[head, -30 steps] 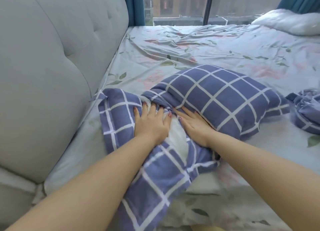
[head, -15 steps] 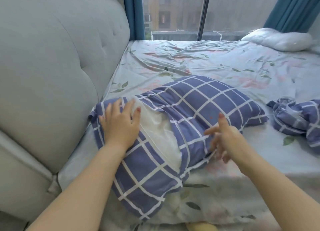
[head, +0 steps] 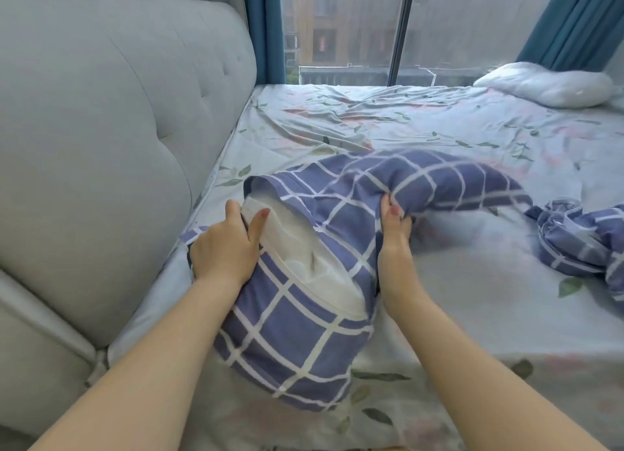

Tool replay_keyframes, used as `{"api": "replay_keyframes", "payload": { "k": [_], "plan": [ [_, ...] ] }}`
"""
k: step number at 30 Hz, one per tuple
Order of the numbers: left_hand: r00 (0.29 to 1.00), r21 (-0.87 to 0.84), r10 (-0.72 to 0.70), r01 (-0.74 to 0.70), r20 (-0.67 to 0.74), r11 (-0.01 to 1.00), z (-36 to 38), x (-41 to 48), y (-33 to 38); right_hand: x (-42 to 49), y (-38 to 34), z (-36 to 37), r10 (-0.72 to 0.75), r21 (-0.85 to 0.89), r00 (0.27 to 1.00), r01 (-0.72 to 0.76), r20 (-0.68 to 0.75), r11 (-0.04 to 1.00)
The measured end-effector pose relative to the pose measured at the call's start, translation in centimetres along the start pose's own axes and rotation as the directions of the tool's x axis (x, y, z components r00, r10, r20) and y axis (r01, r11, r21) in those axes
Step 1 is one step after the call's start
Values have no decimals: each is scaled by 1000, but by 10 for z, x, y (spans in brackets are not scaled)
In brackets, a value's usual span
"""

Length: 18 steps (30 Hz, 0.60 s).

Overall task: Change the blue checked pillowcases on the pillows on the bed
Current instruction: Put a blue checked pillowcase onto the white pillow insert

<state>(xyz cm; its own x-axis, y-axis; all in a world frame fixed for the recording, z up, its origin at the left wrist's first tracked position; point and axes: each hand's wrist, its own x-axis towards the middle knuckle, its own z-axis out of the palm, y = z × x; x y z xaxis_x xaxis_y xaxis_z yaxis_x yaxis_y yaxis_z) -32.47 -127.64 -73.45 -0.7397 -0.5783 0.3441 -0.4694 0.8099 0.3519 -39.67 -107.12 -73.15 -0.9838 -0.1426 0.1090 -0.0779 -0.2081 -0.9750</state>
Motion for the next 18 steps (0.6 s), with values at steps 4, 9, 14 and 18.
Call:
{"api": "replay_keyframes", "payload": {
  "k": [4, 9, 14, 18],
  "plan": [
    [985, -55, 68, -77, -156, 996, -30, -42, 23, 22, -18, 3, -153, -49, 977, 162, 150, 986],
    [998, -168, 17, -7, 61, 986, -47, -87, 38, 45, -25, -21, -67, -15, 980, 71, 189, 997],
    [954, -311, -115, 203, 278, 928, -51, -68, 8, 57, -19, -56, 184, -513, 940, -312, -286, 800],
    [877, -337, -327, 445, 352, 830, -48, -38, -28, -5, -43, -37, -363, -603, 932, 293, 6, 742]
  ]
}}
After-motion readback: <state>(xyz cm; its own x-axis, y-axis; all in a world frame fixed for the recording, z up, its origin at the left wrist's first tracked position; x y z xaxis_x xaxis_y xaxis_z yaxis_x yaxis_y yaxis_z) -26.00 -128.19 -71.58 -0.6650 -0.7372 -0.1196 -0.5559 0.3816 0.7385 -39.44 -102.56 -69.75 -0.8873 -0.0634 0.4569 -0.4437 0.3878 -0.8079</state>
